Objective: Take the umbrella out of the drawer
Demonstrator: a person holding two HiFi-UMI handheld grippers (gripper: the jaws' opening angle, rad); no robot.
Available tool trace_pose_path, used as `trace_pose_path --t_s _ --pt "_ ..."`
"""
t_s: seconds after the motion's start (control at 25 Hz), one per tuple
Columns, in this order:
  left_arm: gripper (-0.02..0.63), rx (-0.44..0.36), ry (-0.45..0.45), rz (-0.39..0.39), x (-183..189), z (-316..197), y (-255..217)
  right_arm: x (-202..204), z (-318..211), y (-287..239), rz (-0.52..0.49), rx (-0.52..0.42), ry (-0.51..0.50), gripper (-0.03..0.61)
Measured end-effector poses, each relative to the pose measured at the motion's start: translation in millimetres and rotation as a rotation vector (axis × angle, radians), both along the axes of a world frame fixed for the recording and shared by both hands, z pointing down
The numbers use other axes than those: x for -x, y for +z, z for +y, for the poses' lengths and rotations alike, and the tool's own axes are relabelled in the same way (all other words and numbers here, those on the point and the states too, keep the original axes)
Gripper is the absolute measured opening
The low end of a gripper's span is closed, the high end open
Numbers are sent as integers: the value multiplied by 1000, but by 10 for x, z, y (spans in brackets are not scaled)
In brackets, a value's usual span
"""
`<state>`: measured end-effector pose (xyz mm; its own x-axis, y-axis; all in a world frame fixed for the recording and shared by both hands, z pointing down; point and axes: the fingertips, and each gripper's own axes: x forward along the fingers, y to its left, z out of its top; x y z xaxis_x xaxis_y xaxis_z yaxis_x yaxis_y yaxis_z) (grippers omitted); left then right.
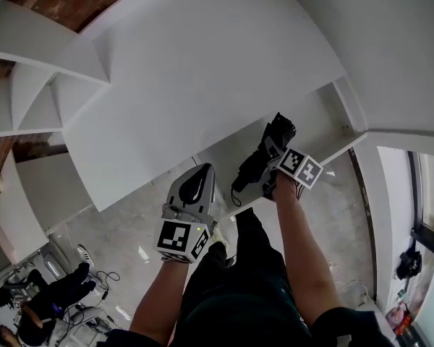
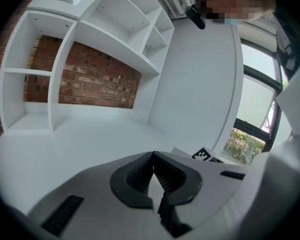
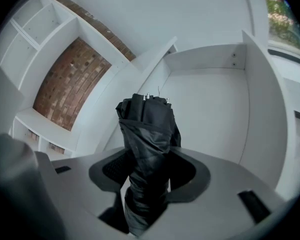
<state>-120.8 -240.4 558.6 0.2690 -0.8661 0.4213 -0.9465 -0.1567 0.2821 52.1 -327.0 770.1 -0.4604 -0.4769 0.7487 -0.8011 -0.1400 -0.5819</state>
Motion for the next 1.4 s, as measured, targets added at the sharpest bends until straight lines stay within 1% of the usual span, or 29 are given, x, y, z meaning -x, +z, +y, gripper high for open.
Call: trace_pose_path --t_s 0.28,0.44,0.64,0.84,1.04,1.24,1.4 --pt "6 -39 22 13 -64 128 -238 -46 33 -615 -46 -162 7 201" --pt "6 -59 29 14 -84 221 -401 -57 100 -994 -75 -231 10 201" --pt "6 -92 35 25 -95 372 -686 -46 255 -1530 -94 -331 -17 201" --pt "6 -121 58 15 -70 530 -994 -20 430 -2046 -86 -428 -50 201" --pt "6 -131 47 12 -5 713 -1295 40 641 -2607 -88 -554 -99 201" --pt "6 -166 29 30 98 873 -1657 112 821 -3187 -64 -683 -145 201" --pt "6 -192 16 26 164 950 -1901 145 947 -3602 -54 -769 -171 201"
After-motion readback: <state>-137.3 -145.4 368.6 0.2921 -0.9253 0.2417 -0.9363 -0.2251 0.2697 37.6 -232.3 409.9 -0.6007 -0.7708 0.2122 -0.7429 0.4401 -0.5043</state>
